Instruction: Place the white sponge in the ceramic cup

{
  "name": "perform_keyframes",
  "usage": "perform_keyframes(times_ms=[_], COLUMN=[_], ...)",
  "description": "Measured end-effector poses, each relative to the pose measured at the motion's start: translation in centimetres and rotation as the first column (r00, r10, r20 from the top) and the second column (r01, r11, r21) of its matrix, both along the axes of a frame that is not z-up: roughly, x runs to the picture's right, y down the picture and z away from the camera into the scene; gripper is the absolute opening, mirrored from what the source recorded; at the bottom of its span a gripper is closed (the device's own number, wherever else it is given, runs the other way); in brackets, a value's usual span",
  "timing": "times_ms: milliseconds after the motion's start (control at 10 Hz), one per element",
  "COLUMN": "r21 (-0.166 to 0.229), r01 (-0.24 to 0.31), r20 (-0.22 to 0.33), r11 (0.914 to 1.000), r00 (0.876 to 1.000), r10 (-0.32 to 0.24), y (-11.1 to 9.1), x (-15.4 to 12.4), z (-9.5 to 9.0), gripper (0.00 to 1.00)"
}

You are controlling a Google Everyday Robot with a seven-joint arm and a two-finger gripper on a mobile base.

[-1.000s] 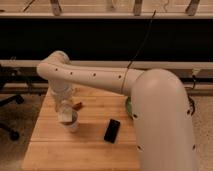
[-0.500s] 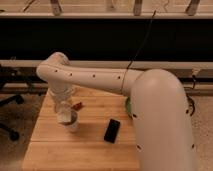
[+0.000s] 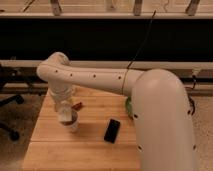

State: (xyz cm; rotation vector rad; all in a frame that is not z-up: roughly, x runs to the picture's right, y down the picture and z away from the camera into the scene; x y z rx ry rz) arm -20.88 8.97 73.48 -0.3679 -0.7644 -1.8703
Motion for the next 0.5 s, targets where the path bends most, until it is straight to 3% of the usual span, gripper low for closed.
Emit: perform_keyframes(times_ms=[300, 500], r21=[0.022, 0.012], r01=[-0.001, 0.002], r20=[0.013, 0.007], r11=[0.9998, 0.9999], r00=[1.000, 1.000], r10=[0.001, -0.002], y=[-0.4, 0.3], x=[0.4, 0.5], z=[-0.3, 0.8], gripper=[0.74, 0.52])
